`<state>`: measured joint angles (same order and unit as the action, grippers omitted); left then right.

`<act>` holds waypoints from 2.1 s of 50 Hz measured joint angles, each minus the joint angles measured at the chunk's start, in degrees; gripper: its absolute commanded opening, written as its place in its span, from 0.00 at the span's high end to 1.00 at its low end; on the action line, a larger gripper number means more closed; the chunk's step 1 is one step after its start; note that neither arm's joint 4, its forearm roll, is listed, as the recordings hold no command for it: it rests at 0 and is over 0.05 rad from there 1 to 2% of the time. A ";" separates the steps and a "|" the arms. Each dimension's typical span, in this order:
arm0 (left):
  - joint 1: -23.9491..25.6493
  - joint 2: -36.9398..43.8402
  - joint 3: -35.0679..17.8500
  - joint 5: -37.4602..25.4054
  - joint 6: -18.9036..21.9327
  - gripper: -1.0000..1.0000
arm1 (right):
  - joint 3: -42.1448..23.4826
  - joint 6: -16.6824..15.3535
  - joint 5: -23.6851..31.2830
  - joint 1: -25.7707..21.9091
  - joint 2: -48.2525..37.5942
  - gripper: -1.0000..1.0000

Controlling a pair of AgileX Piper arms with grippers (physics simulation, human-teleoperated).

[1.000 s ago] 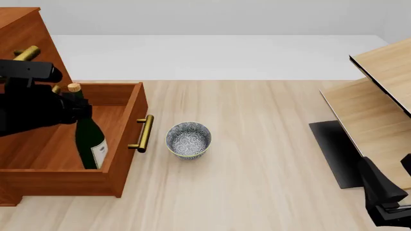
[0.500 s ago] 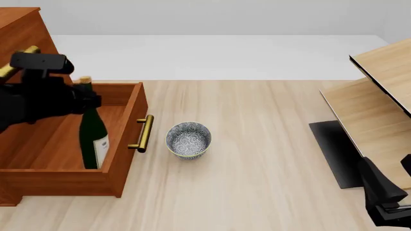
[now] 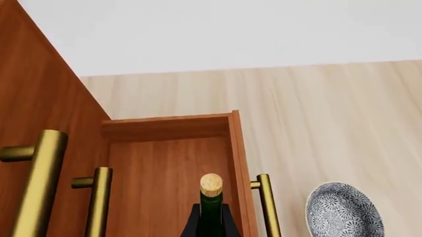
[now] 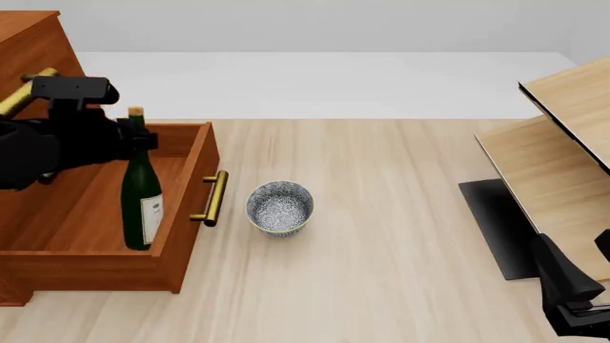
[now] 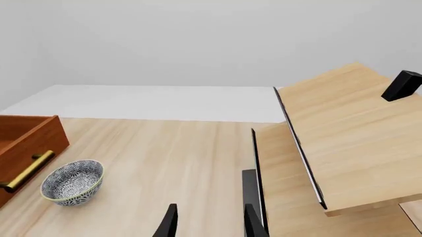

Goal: Put the wine bottle in the bottom drawer of the cabinet.

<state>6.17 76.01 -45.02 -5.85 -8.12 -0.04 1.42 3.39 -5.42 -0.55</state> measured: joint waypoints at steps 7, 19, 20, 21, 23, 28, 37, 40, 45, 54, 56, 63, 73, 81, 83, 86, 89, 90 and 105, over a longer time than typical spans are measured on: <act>-0.47 1.62 -0.48 1.42 -0.25 1.00 | 0.00 0.00 0.04 0.00 0.00 0.00; -0.86 4.12 -1.13 3.74 -0.48 1.00 | 0.00 0.01 0.12 0.12 0.01 0.00; -0.89 4.35 -1.18 3.98 -0.48 1.00 | 0.00 0.01 0.12 0.13 0.00 0.00; -0.92 4.57 -1.22 4.20 -0.47 1.00 | 0.00 0.01 0.12 0.14 0.00 0.00; -0.92 5.00 -1.30 4.67 -0.50 1.00 | 0.00 0.01 0.13 0.16 0.00 0.00; -0.95 6.01 -1.43 5.85 -0.47 1.00 | 0.00 0.01 0.16 0.20 0.00 0.00; -0.95 7.61 -1.39 8.27 -0.57 1.00 | 0.01 0.01 0.19 0.25 -0.01 0.00; -0.92 8.04 -1.19 9.33 -0.60 1.00 | 0.01 0.01 0.19 0.27 -0.01 0.00; -0.84 8.76 -0.77 11.33 -0.61 1.00 | 0.01 0.01 0.20 0.28 0.00 0.00; -0.99 9.77 -0.21 14.01 -0.59 1.00 | 0.00 -0.02 0.18 0.28 -0.01 0.00; -1.03 9.93 -0.11 14.46 -0.63 1.00 | 0.00 -0.03 0.18 0.28 -0.01 0.00; -1.31 10.55 0.08 15.75 -0.55 1.00 | 0.00 -0.02 0.17 0.27 -0.02 0.00; -1.94 11.77 -0.83 15.54 -0.40 1.00 | 0.00 -0.03 0.17 0.26 -0.05 0.00; -2.50 12.92 -2.34 13.82 0.28 1.00 | 0.01 -0.01 0.25 0.29 -0.02 0.00; -2.76 13.25 -2.89 12.98 0.74 1.00 | 0.01 -0.01 0.29 0.30 -0.01 0.00; -3.15 13.77 -3.72 11.82 1.29 1.00 | 0.01 -0.01 0.34 0.31 0.01 0.00; -3.48 14.30 -4.44 10.90 1.74 1.00 | 0.01 -0.02 0.39 0.32 0.01 0.00; -3.58 14.48 -4.65 10.65 1.87 1.00 | 0.01 -0.02 0.40 0.33 0.01 0.00; -4.50 17.07 -7.01 8.65 3.38 1.00 | 0.01 0.01 0.50 0.44 -0.04 0.00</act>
<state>1.67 93.08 -52.03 2.80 -4.74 -0.03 1.43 3.90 -4.98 -0.59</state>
